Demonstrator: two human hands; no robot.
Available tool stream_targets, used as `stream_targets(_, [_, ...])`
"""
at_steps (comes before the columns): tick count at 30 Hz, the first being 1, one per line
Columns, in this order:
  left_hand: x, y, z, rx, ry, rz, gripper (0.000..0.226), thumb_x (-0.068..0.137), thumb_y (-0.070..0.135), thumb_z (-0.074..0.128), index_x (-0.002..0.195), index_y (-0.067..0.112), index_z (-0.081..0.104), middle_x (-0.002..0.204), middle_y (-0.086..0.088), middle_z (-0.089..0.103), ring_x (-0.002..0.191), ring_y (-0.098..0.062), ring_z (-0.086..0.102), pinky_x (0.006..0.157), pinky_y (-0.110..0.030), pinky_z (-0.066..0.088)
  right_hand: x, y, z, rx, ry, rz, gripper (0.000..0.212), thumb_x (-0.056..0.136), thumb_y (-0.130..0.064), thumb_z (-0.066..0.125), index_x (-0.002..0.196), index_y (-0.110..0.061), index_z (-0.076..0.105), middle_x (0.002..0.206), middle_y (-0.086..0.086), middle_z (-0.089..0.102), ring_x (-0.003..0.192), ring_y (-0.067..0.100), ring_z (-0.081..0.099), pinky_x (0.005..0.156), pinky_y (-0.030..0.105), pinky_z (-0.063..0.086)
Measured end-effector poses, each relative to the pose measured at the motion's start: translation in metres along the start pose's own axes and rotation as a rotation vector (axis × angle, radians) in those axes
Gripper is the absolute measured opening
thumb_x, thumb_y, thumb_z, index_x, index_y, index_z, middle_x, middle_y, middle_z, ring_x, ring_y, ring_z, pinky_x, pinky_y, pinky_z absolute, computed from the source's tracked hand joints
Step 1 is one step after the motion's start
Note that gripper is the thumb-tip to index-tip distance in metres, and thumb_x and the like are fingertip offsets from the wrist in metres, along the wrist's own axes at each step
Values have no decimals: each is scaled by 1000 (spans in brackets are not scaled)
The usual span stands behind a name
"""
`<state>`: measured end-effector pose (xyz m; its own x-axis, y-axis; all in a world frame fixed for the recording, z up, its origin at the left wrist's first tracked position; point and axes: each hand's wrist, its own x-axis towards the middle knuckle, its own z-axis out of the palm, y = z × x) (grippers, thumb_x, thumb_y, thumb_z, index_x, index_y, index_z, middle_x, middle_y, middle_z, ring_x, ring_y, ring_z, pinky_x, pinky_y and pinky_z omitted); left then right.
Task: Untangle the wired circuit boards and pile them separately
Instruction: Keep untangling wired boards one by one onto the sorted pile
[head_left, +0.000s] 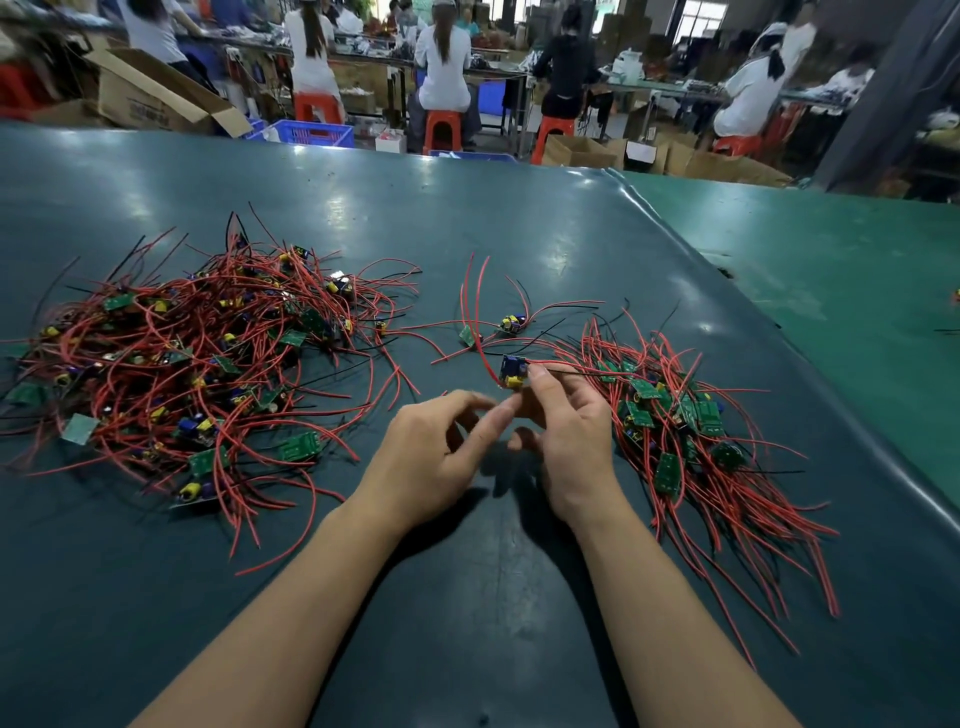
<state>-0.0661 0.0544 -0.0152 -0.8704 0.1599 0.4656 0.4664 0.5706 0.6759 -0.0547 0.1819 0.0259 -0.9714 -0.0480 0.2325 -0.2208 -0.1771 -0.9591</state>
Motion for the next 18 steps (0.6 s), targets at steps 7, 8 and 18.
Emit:
stream_targets(7, [5, -8, 2, -431, 132, -131, 10, 92, 24, 64, 100, 23, 70, 74, 11, 72, 54, -7, 61, 56, -21, 51, 2, 6, -1, -89, 47, 106, 37, 95, 8, 48, 69, -17, 57, 42, -11, 57, 36, -2, 51, 39, 8, 38])
stream_targets(8, [6, -7, 1, -434, 158, -143, 9, 93, 17, 64, 96, 22, 70, 73, 15, 71, 55, -3, 61, 57, -16, 49, 2, 5, 0, -95, 36, 108, 35, 95, 8, 48, 70, -16, 57, 42, -11, 57, 36, -2, 51, 39, 8, 38])
stream_targets(18, [10, -9, -2, -500, 145, -282, 24, 98, 15, 56, 81, 14, 72, 58, 3, 64, 48, -11, 57, 50, -18, 46, 4, 10, -4, -142, 63, 90, 15, 94, 4, 53, 86, 0, 65, 46, -9, 59, 38, 0, 51, 41, 11, 40])
